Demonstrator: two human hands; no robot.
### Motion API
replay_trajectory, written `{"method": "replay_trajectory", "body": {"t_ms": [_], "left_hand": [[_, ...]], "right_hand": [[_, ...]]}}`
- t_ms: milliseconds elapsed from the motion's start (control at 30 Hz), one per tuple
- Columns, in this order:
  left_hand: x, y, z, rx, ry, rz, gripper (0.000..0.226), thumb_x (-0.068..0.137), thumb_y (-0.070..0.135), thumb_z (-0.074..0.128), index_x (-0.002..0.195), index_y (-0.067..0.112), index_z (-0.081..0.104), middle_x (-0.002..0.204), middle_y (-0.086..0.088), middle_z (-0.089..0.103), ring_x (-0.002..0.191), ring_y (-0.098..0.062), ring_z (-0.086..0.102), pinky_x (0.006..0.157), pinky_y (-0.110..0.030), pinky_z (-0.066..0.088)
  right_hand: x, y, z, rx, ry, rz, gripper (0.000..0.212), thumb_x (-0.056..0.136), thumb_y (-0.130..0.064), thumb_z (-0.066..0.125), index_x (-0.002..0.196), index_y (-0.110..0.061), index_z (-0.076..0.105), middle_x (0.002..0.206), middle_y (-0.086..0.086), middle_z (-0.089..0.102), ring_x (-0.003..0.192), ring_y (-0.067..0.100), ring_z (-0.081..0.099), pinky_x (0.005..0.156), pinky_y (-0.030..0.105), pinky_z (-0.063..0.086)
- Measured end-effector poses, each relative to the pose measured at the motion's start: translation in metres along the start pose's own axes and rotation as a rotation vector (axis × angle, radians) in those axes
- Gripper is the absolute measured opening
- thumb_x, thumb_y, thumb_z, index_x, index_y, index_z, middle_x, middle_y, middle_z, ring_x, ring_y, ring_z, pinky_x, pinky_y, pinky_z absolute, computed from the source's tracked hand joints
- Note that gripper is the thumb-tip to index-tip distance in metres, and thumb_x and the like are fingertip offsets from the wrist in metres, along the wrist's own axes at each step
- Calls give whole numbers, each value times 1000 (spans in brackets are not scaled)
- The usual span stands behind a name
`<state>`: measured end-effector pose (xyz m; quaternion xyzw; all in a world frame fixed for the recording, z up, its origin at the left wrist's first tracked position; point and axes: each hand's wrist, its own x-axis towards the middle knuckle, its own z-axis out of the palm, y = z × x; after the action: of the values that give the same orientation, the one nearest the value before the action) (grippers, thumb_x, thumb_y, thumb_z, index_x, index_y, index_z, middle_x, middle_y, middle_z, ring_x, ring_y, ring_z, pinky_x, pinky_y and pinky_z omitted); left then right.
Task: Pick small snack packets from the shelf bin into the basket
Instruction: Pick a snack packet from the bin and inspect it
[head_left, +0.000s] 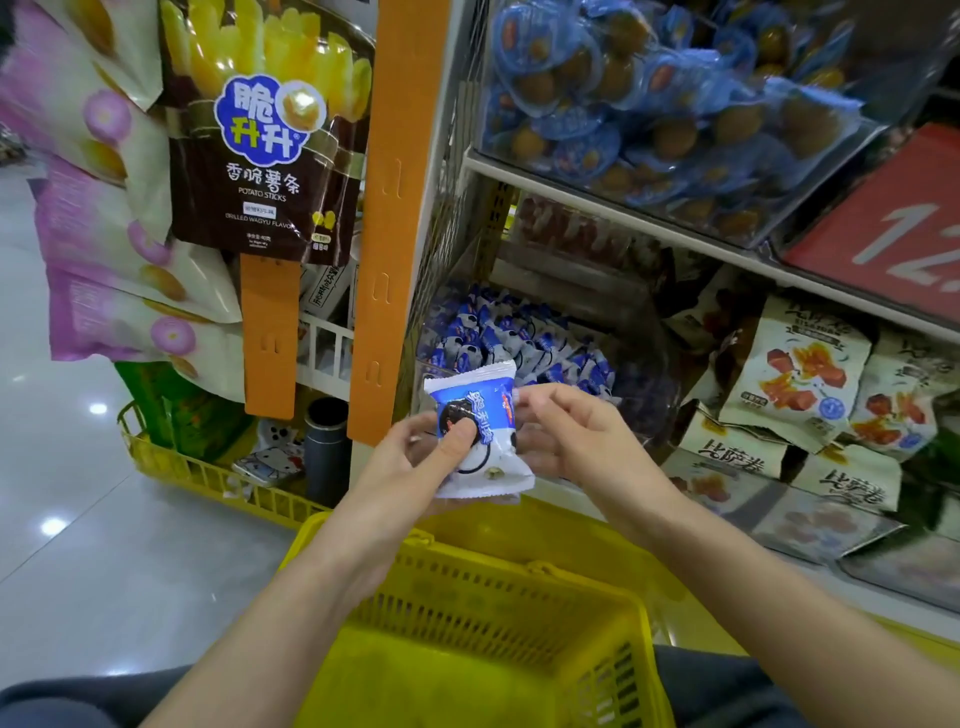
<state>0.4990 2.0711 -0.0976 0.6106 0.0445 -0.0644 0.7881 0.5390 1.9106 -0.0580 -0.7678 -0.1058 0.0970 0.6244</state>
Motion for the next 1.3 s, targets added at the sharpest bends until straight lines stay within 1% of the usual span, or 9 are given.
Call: {"method": "replay_trajectory", "body": {"t_ms": [200, 333, 467, 667, 800, 1033, 1100, 1233, 1300], "left_hand": [[-2, -4, 3, 36, 30, 24, 62, 60, 54, 64, 117, 30, 56, 105, 6, 69, 95, -12, 66, 70, -30, 58], [1, -4, 0, 55, 58, 30, 54, 68, 53, 59, 116, 28, 53, 105, 5, 65, 93, -11, 65, 71, -29, 58], [6, -1, -2, -30, 137, 41, 26, 94, 30, 49, 118, 21, 52, 98, 1, 69, 74, -10, 67, 64, -29, 57], [12, 0, -2, -2, 200, 48, 23, 96, 26, 47, 118, 21, 49, 100, -2, 66, 72, -9, 65, 56, -23, 54], [15, -1, -4, 7, 211, 35, 23, 95, 28, 48, 117, 22, 50, 108, -3, 66, 90, -14, 65, 69, -25, 52], [20, -1, -4, -5, 220, 25, 21, 95, 30, 48, 114, 24, 50, 104, -2, 67, 88, -13, 65, 64, -21, 50], [21, 0, -2, -18, 212, 21, 22, 95, 29, 48, 116, 23, 49, 105, -3, 66, 85, -11, 65, 55, -13, 49], [21, 0, 1, -29, 196, 6, 27, 95, 29, 47, 121, 20, 48, 108, -3, 66, 91, -12, 65, 58, -13, 49], [21, -2, 1, -37, 191, -1, 28, 95, 29, 47, 122, 20, 48, 106, -4, 67, 83, -10, 65, 57, -13, 50]], "right_hand": [[-8, -4, 12, -169, -130, -102, 12, 93, -23, 52, 101, -25, 61, 91, -20, 70, 88, -6, 64, 71, 7, 46], [-1, -4, 8, -183, -54, -144, 16, 87, -19, 61, 103, -17, 64, 92, -8, 72, 80, -2, 65, 65, 11, 48], [24, -11, -7, -148, 109, -121, 22, 88, -26, 61, 100, -7, 62, 79, -1, 71, 63, 5, 59, 54, 16, 48], [111, 2, -44, -371, 550, -66, 24, 94, -21, 53, 111, -5, 45, 76, -1, 50, 82, 22, 57, 73, 38, 47], [143, 27, -48, -588, 520, -21, 29, 93, -17, 55, 114, 0, 46, 70, -3, 45, 83, 19, 50, 71, 28, 36], [148, 28, -59, -689, 557, -70, 28, 90, -17, 59, 112, -1, 53, 98, 14, 63, 91, 25, 60, 78, 35, 46], [146, 30, -61, -728, 443, 30, 30, 89, -20, 62, 114, -6, 55, 100, 10, 62, 96, 25, 60, 79, 33, 47], [145, 27, -59, -863, 210, 215, 19, 84, -24, 67, 77, -11, 55, 81, 11, 66, 83, 26, 64, 77, 37, 52], [148, 23, -56, -906, 131, 264, 21, 85, -25, 66, 90, -6, 58, 91, 15, 69, 85, 25, 67, 81, 39, 54]]}}
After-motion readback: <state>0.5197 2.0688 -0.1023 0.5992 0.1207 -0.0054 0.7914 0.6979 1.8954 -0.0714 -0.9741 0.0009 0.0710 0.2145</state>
